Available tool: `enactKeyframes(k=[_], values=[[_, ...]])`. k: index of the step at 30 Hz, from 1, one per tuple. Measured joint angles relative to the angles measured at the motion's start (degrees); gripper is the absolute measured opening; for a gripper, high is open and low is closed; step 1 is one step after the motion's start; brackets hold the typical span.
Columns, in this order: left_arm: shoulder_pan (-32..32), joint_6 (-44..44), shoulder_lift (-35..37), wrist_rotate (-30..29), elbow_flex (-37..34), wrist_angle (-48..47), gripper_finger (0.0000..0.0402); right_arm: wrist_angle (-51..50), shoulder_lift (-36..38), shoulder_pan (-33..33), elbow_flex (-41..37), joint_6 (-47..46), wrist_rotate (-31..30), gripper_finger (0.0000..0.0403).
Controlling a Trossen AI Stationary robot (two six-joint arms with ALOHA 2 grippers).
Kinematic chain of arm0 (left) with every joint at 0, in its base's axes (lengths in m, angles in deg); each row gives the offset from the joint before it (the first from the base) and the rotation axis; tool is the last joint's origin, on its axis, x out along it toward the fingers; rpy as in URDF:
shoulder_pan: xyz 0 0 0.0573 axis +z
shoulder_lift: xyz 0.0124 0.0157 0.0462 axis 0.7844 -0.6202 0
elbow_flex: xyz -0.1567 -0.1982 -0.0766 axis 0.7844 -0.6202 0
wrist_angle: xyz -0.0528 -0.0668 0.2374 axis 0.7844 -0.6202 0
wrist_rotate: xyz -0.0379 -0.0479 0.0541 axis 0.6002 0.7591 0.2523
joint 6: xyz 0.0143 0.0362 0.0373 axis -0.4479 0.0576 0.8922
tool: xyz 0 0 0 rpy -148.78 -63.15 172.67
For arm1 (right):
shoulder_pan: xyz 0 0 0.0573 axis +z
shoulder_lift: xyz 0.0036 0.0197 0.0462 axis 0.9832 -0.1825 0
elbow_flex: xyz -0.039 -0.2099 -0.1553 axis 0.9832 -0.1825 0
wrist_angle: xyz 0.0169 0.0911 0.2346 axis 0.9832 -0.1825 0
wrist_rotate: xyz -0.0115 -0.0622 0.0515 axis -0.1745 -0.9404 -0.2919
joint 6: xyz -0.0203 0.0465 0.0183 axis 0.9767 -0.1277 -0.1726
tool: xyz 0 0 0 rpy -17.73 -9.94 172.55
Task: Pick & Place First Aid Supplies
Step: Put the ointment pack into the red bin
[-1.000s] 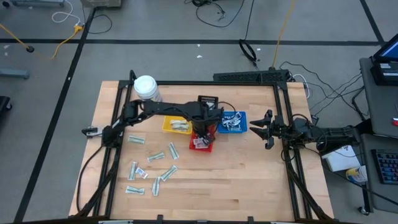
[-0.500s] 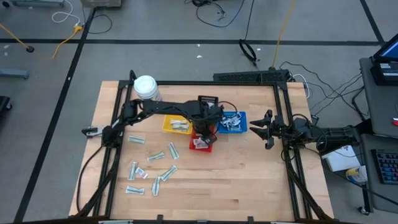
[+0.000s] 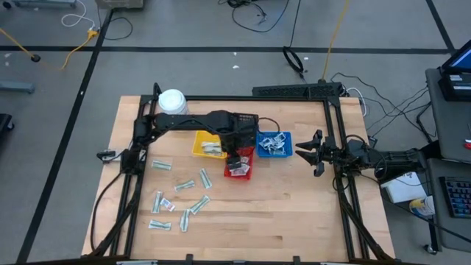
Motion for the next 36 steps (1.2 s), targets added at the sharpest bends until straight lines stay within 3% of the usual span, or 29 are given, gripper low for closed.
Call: enactKeyframes(k=[4,9,14,25,36], values=[[-0.6,8.8,0.5,-0.5,0.0,-5.8,0.0246,0.1,0.0,0.0,0.0,0.0,0.0,0.013],[-1.8,18.5,0.9,-3.1,-1.7,-6.5,0.0246,0.0,0.0,0.0,0.0,0.0,0.0,0.013],[-5.9,22.7,5.8,-8.4,-8.7,-3.5,0.0246,0.0,0.0,0.0,0.0,0.0,0.0,0.013],[-18.3,17.3,21.3,-9.1,-30.9,6.0,0.0246,0.0,0.0,0.0,0.0,0.0,0.0,0.013],[-29.9,8.4,30.1,-7.7,-42.9,7.0,0.0246,0.0,0.0,0.0,0.0,0.0,0.0,0.013]])
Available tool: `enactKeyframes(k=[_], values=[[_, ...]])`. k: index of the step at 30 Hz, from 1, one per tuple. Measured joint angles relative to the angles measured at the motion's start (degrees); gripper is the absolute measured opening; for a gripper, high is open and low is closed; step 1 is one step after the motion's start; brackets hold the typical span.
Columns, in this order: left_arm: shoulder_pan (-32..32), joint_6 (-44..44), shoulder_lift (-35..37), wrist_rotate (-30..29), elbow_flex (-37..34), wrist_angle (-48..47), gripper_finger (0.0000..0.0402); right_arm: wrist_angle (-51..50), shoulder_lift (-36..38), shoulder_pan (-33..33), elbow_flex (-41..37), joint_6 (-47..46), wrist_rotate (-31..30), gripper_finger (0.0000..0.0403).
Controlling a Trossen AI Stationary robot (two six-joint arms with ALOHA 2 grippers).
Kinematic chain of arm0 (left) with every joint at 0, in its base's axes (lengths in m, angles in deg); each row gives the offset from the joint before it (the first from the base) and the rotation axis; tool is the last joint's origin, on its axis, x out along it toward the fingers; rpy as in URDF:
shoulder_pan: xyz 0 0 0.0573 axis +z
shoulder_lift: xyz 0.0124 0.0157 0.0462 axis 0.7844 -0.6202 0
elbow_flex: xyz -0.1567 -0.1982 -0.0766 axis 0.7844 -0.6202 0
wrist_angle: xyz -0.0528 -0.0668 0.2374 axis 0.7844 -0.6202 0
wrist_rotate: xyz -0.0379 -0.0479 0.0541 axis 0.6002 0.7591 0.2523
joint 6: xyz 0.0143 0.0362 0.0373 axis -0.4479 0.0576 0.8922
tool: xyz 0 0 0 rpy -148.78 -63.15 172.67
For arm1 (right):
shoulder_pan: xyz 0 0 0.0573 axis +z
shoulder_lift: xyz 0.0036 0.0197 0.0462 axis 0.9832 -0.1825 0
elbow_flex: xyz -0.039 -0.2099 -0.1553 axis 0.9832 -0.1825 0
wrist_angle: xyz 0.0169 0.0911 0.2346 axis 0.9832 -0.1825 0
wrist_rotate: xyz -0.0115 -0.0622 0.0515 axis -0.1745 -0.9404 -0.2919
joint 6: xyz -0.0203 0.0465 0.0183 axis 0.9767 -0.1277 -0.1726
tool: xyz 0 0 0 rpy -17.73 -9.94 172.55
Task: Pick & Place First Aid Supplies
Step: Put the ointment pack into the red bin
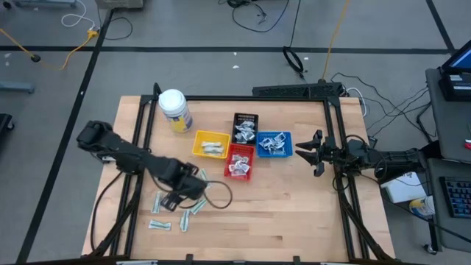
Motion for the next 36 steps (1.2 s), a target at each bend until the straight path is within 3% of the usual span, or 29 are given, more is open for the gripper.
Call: enactKeyframes(k=[12,27,36], values=[[-9.4,-6.8,5.4,0.4,-6.5,0.3,0.0246,0.0,0.0,0.0,0.0,0.0,0.0,0.013],[-15.9,-13.0,4.7,1.5,-15.3,12.1,0.0246,0.0,0.0,0.0,0.0,0.0,0.0,0.013],[-17.4,-15.1,-0.2,0.4,-18.6,18.9,0.0246,0.0,0.0,0.0,0.0,0.0,0.0,0.013]])
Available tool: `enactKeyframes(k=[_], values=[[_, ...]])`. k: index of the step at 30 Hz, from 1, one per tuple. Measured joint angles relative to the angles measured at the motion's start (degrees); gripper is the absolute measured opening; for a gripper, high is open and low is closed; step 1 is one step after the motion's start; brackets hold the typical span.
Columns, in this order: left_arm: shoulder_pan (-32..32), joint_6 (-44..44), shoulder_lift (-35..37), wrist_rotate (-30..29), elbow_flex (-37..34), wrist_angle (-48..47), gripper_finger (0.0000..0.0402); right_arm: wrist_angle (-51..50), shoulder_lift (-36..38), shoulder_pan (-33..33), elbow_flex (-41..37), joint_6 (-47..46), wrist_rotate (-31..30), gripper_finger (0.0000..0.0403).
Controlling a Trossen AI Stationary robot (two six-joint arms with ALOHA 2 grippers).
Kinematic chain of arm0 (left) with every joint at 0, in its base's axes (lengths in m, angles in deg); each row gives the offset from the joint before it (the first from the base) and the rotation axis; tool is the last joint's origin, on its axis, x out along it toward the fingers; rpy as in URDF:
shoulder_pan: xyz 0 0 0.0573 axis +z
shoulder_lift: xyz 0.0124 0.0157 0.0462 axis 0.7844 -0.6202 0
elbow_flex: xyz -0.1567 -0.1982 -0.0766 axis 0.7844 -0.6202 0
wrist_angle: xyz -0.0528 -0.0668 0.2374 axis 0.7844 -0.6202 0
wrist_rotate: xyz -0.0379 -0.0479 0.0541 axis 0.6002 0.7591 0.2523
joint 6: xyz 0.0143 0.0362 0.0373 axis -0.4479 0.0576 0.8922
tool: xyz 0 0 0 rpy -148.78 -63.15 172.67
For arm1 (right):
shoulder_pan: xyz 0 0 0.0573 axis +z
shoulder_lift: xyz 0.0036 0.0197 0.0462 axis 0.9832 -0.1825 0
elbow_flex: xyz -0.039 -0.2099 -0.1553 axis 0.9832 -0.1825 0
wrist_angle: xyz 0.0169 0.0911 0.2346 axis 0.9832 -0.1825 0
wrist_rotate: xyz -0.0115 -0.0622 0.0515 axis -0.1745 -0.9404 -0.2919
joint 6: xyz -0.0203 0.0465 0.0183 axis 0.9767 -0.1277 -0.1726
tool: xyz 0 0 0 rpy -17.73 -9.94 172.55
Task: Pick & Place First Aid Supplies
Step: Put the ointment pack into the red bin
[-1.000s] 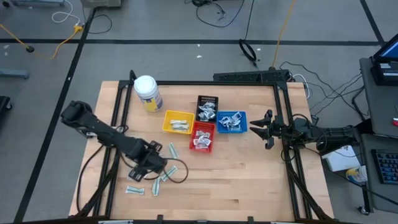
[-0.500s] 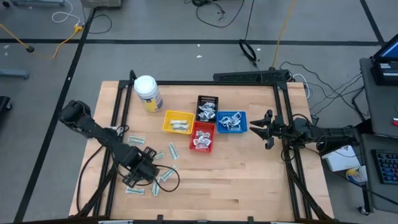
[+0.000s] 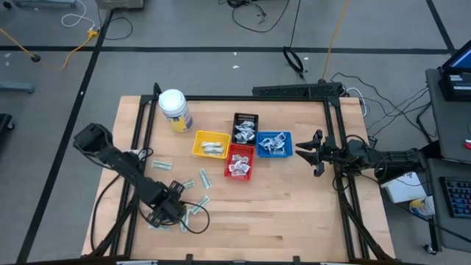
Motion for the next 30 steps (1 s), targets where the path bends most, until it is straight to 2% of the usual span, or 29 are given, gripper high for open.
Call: enactKeyframes(k=[4,7,14,21,30], values=[[0.0,0.8,-0.8,-0.3,0.0,0.1,0.0245,0.0,0.0,0.0,0.0,0.0,0.0,0.013],[0.1,2.2,-0.9,0.8,0.0,0.4,0.0227,0.0,0.0,0.0,0.0,0.0,0.0,0.013],[0.1,1.8,-0.9,-2.7,-0.1,1.0,0.0117,0.0,0.0,0.0,0.0,0.0,0.0,0.013],[0.1,1.9,-0.7,-3.0,-0.1,1.3,0.0011,0.0,0.0,0.0,0.0,0.0,0.0,0.013],[3.0,0.7,5.2,-2.3,2.5,-5.3,0.0005,0.0,0.0,0.0,0.0,0.0,0.0,0.013]])
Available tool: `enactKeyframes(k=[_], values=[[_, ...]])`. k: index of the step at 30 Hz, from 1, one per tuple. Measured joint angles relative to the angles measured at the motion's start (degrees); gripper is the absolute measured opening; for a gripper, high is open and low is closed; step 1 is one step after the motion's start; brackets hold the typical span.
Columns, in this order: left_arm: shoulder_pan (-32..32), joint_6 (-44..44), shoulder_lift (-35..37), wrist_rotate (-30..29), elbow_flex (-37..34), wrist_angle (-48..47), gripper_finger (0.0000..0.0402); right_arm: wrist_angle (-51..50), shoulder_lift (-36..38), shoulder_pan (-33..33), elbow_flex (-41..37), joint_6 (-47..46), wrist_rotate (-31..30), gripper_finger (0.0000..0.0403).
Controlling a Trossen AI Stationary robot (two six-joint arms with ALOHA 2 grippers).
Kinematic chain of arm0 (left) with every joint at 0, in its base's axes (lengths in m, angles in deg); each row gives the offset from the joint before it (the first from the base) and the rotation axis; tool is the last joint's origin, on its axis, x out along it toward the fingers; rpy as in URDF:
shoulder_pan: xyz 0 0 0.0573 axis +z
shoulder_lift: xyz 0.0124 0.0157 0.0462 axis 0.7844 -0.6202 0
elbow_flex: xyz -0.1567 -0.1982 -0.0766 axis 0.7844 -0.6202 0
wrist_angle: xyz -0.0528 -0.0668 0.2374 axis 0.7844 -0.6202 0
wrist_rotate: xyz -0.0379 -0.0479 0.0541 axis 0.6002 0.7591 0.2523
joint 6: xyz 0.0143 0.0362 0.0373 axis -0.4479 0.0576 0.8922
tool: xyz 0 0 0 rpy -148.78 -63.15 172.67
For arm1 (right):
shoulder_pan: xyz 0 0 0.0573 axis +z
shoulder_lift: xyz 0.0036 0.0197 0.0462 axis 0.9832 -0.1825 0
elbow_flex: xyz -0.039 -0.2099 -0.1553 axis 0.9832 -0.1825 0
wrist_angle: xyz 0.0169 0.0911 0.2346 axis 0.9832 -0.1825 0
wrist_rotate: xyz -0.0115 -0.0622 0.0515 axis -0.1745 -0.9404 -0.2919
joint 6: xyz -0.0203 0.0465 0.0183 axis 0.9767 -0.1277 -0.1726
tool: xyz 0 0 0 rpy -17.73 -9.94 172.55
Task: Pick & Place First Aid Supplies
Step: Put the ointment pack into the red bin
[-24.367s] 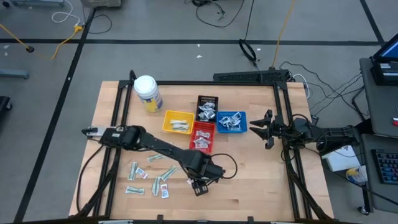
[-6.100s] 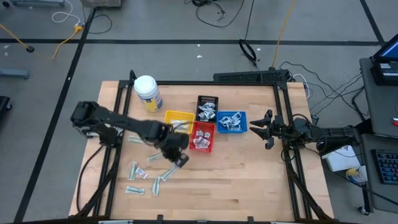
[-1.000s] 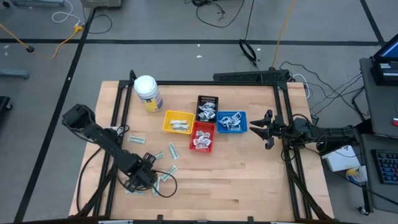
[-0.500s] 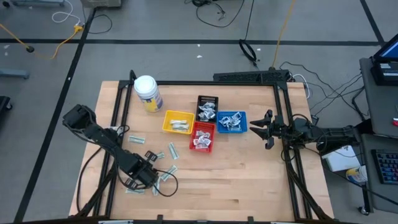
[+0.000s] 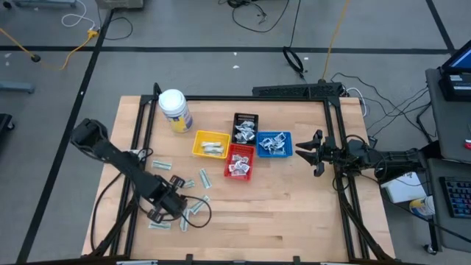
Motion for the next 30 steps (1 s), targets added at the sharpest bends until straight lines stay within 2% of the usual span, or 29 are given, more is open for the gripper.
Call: enactKeyframes(k=[9,17,26,30], values=[[5.3,1.3,5.7,-0.1,3.8,-7.6,0.0002,0.0,0.0,0.0,0.0,0.0,0.0,0.013],[8.8,0.0,6.3,-0.1,5.4,-9.7,0.0002,0.0,0.0,0.0,0.0,0.0,0.0,0.013],[19.1,-5.9,0.9,-0.3,10.8,-10.1,0.0001,0.0,0.0,0.0,0.0,0.0,0.0,0.013],[23.8,-6.8,-2.6,-0.3,15.5,-10.0,0.0001,0.0,0.0,0.0,0.0,0.0,0.0,0.013]])
